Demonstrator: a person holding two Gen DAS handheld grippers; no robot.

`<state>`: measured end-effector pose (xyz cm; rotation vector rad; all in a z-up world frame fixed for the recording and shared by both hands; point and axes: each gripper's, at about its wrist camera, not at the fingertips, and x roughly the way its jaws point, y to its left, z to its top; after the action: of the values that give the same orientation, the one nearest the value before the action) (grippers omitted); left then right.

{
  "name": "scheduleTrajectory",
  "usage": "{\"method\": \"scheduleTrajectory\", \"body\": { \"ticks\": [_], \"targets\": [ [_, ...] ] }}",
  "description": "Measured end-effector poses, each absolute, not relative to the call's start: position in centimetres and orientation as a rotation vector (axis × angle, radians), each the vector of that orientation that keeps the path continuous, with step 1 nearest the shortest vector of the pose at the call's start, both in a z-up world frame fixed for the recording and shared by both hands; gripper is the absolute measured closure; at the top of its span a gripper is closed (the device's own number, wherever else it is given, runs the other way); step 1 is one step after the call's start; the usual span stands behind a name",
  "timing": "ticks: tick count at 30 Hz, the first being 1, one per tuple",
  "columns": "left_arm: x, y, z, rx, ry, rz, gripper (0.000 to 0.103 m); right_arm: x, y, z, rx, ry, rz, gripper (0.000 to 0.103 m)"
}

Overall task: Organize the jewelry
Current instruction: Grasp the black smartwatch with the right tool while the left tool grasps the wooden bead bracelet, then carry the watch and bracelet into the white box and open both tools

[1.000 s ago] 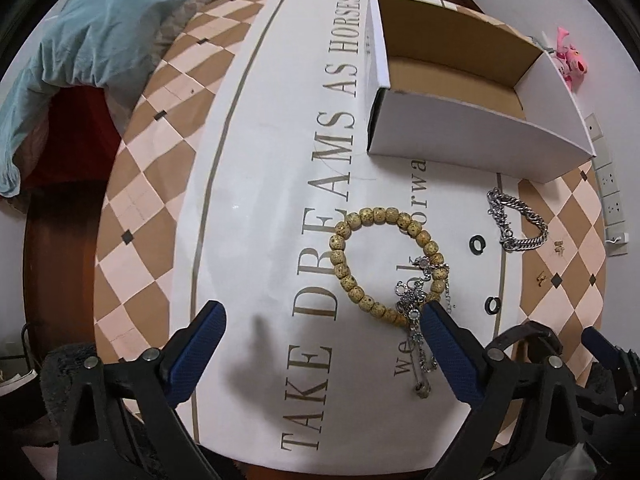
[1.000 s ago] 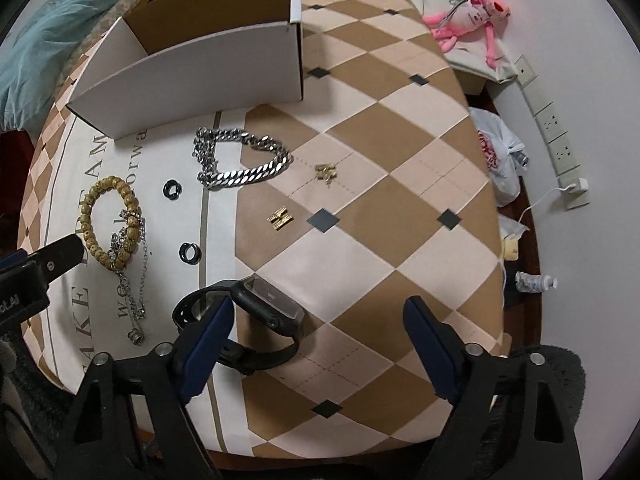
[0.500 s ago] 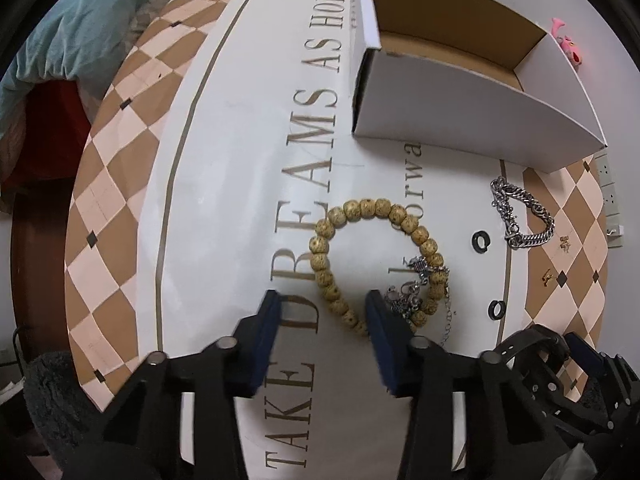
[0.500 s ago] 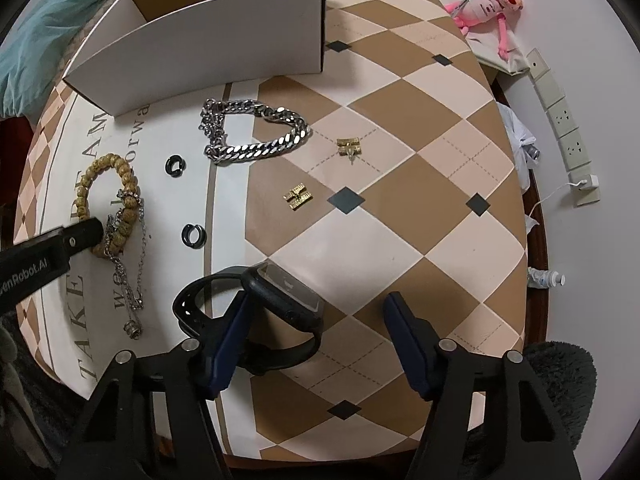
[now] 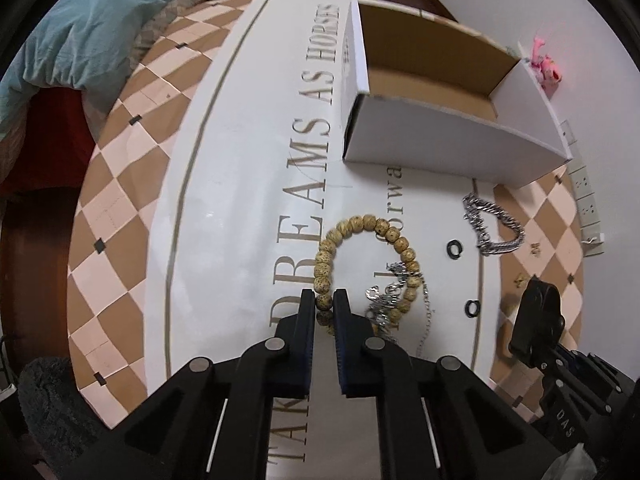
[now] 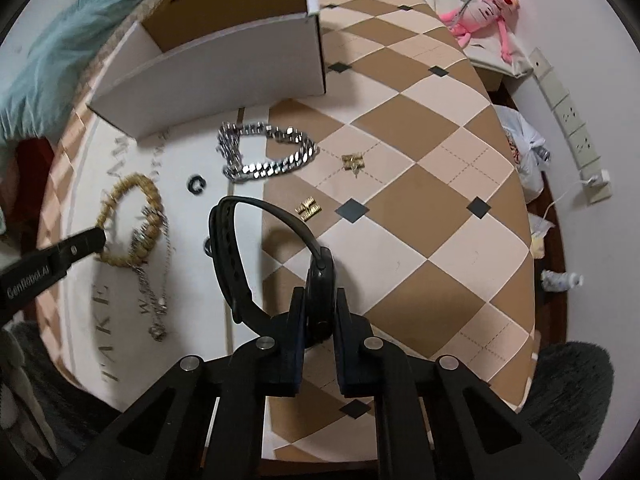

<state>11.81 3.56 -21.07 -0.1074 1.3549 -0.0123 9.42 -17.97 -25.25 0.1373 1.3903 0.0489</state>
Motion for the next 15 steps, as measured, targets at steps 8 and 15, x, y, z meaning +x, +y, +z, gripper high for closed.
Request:
{"method": "scheduleTrajectory", "body": {
  "ticks": [8,15],
  "targets": [
    [10.8,5.0,-16.9,-0.151,1.286,-0.041,0.097,9.9,-18.8,-22.0,0.211,1.325,0.082,0.091],
    [11.8,3.5,-13.6,-0.149,1.216,-0.088,0.097,11.0,-19.5,-19.7,0.243,1.290,0.119,0.091]
  ]
}}
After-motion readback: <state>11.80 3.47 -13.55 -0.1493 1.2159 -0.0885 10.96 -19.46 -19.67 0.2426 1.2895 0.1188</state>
